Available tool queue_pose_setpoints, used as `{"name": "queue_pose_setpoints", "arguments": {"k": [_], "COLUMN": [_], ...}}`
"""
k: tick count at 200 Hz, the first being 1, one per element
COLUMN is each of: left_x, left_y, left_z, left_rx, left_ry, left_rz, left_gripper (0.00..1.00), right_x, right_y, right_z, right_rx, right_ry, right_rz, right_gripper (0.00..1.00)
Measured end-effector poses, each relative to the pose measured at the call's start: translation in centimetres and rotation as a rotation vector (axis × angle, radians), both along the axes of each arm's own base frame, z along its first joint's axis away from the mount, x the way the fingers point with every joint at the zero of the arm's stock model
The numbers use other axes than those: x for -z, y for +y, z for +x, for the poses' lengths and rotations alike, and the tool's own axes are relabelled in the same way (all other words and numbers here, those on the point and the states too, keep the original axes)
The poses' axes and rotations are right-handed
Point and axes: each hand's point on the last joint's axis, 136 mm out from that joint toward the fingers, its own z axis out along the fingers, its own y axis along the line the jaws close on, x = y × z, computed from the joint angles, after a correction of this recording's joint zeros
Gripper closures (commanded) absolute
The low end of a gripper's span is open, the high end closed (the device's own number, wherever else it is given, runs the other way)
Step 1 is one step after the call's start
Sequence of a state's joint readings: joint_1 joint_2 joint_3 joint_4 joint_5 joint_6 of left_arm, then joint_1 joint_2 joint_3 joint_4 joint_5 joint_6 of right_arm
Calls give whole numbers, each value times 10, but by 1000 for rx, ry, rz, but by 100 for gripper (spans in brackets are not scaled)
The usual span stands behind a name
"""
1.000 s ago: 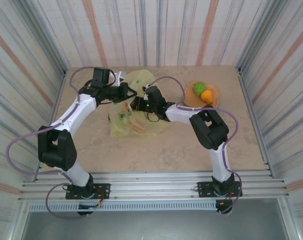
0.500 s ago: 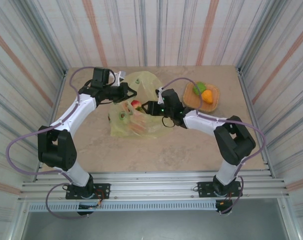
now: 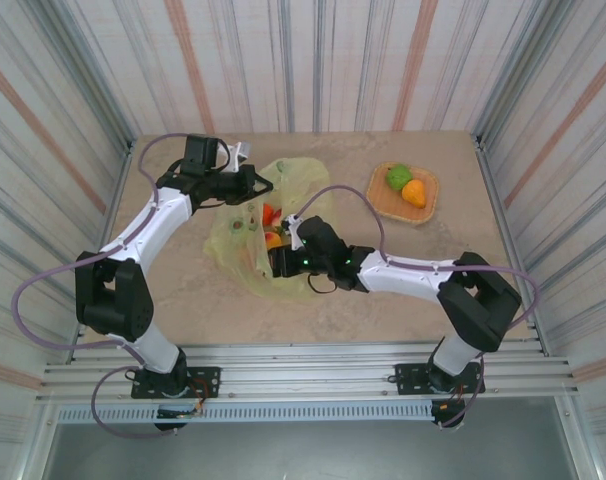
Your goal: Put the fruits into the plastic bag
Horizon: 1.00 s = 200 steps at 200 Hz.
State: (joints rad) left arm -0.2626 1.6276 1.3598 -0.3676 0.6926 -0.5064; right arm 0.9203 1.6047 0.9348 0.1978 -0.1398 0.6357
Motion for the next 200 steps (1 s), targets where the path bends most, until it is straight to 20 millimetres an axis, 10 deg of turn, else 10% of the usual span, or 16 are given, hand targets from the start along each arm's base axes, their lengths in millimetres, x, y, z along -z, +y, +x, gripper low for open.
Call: {"name": "queue_pose_setpoints", "arguments": {"k": [69,135,200], "left_x": [4,4,1], "left_y": [-3,-2,22], "left_z": [-1,0,13], "left_rx": [16,12,-68], "left_ry": [16,15,8], "left_rz": [-10,-6,-1], "left_gripper": [100,100,100], "right_x": [-1,-67,-80], "right_y": [-71,-100,-209], "right_z": [58,62,90], "right_rx": [284,302,490], "right_ry": [-93,-225,-249], "right_rz": [-158,-84,-196], "right_gripper": [17,16,8]}}
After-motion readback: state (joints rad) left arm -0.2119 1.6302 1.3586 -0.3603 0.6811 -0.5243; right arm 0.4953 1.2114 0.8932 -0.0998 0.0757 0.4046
